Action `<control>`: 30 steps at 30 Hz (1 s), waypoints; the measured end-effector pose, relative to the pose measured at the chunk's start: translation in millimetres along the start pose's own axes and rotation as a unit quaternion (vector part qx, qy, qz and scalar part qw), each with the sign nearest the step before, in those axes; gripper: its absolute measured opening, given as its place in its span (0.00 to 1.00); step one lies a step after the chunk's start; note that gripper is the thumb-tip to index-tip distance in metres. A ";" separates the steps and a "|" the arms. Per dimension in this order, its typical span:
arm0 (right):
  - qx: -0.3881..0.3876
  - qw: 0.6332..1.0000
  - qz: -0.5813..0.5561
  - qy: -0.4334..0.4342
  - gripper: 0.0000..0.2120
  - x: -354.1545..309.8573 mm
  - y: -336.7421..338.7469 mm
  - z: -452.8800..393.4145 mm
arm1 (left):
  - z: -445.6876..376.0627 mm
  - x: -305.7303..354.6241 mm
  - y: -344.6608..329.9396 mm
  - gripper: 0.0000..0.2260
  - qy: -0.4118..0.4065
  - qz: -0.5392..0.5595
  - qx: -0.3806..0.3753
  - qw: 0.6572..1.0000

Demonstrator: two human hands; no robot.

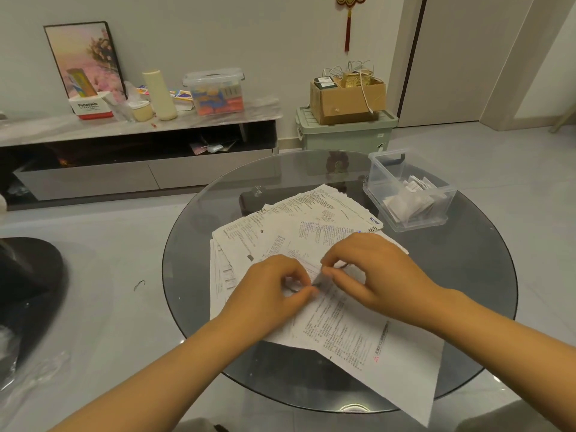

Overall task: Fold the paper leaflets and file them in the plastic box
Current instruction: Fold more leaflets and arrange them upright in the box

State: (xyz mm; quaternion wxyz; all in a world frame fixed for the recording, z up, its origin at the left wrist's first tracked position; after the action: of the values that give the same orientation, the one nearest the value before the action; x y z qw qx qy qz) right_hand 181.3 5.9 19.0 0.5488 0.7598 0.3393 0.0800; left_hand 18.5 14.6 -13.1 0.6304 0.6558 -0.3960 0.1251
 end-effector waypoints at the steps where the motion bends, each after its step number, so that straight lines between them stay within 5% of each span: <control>1: 0.015 1.000 -0.019 -0.008 0.13 0.0 0.0 -0.9 | 1.1 -0.5 -0.1 0.05 0.009 0.020 0.004 1.000; 4: 0.039 0.996 -0.052 -0.058 0.13 5.6 -5.1 -5.8 | 4.3 -4.1 1.9 0.06 0.048 0.091 0.035 0.994; 8: 0.007 0.989 -0.055 -0.135 0.30 9.0 -20.8 -7.9 | 5.3 -9.4 3.6 0.11 0.113 0.167 0.051 0.978; 15: -0.085 0.993 -0.014 -0.079 0.16 -1.3 -38.2 -16.9 | 2.7 -15.6 1.6 0.37 0.119 0.106 0.028 0.987; 19: -0.129 0.990 0.027 -0.059 0.16 2.1 -45.6 -17.3 | 4.4 -16.9 -0.6 0.34 0.093 0.027 0.017 0.995; 24: -0.151 0.987 0.054 -0.021 0.16 5.2 -48.0 -19.0 | 2.9 -11.2 0.7 0.10 0.016 -0.125 0.003 0.992; 30: -0.149 0.987 0.065 0.010 0.16 6.8 -47.5 -20.0 | 0.9 -8.3 -4.8 0.18 -0.001 -0.181 -0.018 0.983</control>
State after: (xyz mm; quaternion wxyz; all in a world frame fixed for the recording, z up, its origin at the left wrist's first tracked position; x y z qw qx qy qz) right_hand 156.2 33.5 -17.2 0.6461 0.6892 0.2790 0.1725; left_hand 16.0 16.3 -22.3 0.6541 0.7052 -0.2736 0.0006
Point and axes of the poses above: each hand's wrist, its own z-axis away from the middle knuckle, its own y-axis out of the back of the hand, x = y × z, the point moved 4 cm from there along -z, towards the middle knuckle, and after that the axes turned 4 degrees about z, right-handed, at the moved point
